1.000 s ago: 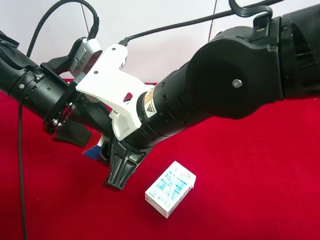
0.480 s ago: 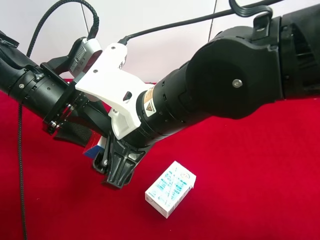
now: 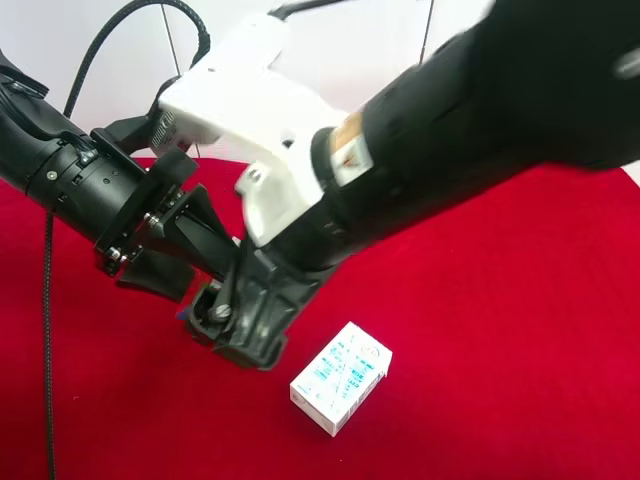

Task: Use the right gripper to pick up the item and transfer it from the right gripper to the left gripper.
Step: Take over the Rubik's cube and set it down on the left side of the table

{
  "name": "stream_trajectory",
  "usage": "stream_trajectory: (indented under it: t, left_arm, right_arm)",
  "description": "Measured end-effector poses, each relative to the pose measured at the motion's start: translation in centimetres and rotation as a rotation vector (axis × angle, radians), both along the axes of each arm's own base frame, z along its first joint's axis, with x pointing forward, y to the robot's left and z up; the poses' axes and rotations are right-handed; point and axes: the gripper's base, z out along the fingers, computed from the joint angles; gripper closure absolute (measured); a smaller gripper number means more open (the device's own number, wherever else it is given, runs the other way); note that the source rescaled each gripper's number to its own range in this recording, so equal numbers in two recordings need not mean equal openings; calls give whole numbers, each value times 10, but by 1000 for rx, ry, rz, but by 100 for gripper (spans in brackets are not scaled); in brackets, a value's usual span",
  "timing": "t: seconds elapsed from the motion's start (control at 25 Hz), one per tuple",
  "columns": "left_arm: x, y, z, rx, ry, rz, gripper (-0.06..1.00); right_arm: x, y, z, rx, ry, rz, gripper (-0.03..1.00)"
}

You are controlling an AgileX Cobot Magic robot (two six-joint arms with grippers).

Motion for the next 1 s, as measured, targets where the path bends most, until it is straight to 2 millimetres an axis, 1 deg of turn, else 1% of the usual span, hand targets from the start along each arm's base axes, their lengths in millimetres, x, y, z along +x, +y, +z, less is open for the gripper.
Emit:
stream_trajectory:
  t: [0.08, 0.2, 0.4, 0.52, 0.64, 0.76, 0.88, 1.0]
  left_arm:
    - [0, 0, 0, 0, 1, 0, 93]
    - [0, 0, 0, -2, 2, 1, 93]
    - [0, 0, 0, -2, 2, 2, 93]
    - [0, 0, 0, -2, 2, 1, 93]
    - [0, 0, 0, -3, 4, 0, 93]
    - [-1, 0, 0, -5, 9, -6, 93]
    - [-1, 0, 0, -5, 10, -6, 93]
    - [-1, 0, 0, -5, 10, -6, 93]
  right_arm:
    - [-7, -12, 11, -9, 27, -20, -2]
    - [-16, -29, 22, -52, 67, -49, -2]
    - [-31, -56, 30, -162, 156, -111, -2]
    - [-40, -73, 37, -194, 187, -136, -2]
    - [-52, -97, 32, -212, 187, -172, -2]
    - [-66, -128, 18, -226, 185, -220, -3]
    - [-81, -157, 6, -195, 171, -271, -3]
    - [-93, -183, -1, -134, 139, -309, -3]
